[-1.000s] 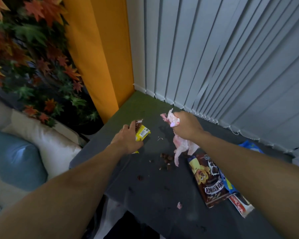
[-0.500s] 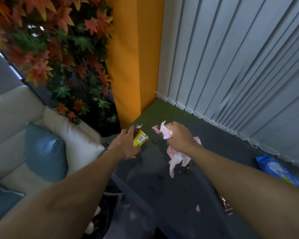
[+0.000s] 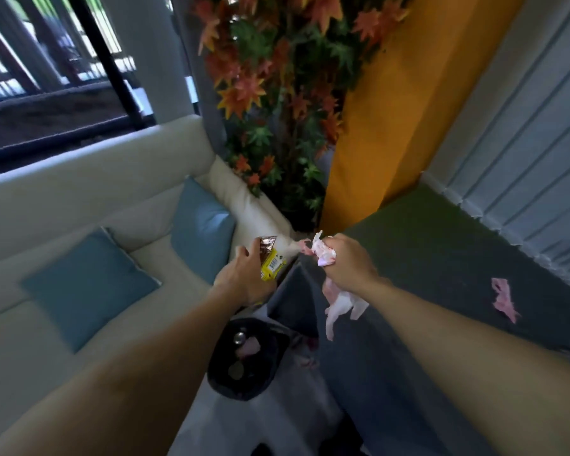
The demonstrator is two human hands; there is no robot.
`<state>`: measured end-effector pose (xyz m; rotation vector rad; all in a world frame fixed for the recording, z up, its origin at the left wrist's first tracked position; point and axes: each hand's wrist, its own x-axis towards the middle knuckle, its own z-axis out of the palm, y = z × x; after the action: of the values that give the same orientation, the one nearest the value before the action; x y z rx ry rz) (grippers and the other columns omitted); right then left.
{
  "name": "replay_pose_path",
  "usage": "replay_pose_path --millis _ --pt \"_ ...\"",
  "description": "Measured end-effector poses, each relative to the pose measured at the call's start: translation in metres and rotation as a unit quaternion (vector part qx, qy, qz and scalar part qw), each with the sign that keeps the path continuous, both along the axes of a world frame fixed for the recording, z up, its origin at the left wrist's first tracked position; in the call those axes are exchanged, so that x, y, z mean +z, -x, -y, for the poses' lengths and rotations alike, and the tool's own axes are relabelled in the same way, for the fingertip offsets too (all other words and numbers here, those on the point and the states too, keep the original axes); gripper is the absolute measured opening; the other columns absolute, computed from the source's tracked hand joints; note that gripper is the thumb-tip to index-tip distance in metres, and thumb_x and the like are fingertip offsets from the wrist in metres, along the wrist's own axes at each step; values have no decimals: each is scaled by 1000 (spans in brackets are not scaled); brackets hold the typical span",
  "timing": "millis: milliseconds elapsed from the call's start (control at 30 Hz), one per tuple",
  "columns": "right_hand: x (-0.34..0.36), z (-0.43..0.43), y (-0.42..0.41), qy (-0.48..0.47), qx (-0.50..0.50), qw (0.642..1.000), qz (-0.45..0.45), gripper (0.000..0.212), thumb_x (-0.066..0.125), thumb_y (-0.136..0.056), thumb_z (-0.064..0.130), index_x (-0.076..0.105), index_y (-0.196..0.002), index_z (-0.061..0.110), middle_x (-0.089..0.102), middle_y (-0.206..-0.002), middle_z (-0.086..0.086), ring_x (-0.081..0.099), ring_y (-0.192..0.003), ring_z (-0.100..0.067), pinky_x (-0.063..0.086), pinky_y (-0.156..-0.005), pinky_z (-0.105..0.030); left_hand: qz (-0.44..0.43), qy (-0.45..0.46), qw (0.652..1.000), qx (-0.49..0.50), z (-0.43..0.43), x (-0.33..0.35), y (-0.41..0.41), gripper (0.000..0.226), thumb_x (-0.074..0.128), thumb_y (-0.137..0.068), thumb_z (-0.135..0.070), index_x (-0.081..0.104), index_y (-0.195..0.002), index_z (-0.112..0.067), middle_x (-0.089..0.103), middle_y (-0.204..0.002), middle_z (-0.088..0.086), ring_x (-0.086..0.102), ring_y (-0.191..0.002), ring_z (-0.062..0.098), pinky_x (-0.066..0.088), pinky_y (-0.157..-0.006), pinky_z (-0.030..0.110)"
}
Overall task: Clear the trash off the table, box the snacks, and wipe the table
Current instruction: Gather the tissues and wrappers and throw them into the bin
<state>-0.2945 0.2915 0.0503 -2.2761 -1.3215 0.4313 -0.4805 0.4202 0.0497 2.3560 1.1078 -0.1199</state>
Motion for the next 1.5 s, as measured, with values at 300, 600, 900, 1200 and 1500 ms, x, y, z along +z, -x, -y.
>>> replay_pose_path --millis 300,600,900,1200,1500 --pt "-61 -70 64 19 75 997 -14 8 62 -81 14 66 -88 12 62 -97 -6 59 -85 -33 49 -70 -39 -7 62 991 116 -31 -62 85 94 72 -78 -49 21 -152 -21 41 -121 14 56 -114 43 48 -97 50" --pt "-166 -118 89 74 125 988 -54 12 67 -83 14 67 -93 9 60 -99 -12 58 -89 -35 33 -66 -29 -42 136 969 199 -47 -160 96 111 74 -73 -53 8 -156 -22 35 -128 12 49 -122 40 44 -103 49" --pt "-296 -137 108 135 149 976 -82 16 67 -76 12 67 -92 10 61 -100 -11 59 -89 -37 44 -69 -35 -70 168 950 252 -52 -289 98 105 68 -80 -58 8 -158 -21 34 -133 15 47 -126 39 44 -102 47" --pt "-428 -143 123 157 122 976 -91 9 67 -80 15 65 -86 9 60 -95 -14 59 -82 -39 44 -62 -38 -103 202 925 305 -47 -419 106 113 65 -76 -71 3 -159 -26 30 -143 14 44 -130 41 42 -104 49" --pt "-515 -148 132 202 90 966 -136 40 76 -77 30 61 -110 13 55 -108 -12 57 -101 -32 45 -79 -33 -119 233 915 308 -45 -494 119 96 28 -87 -83 6 -160 -25 14 -163 16 32 -143 39 29 -114 48"
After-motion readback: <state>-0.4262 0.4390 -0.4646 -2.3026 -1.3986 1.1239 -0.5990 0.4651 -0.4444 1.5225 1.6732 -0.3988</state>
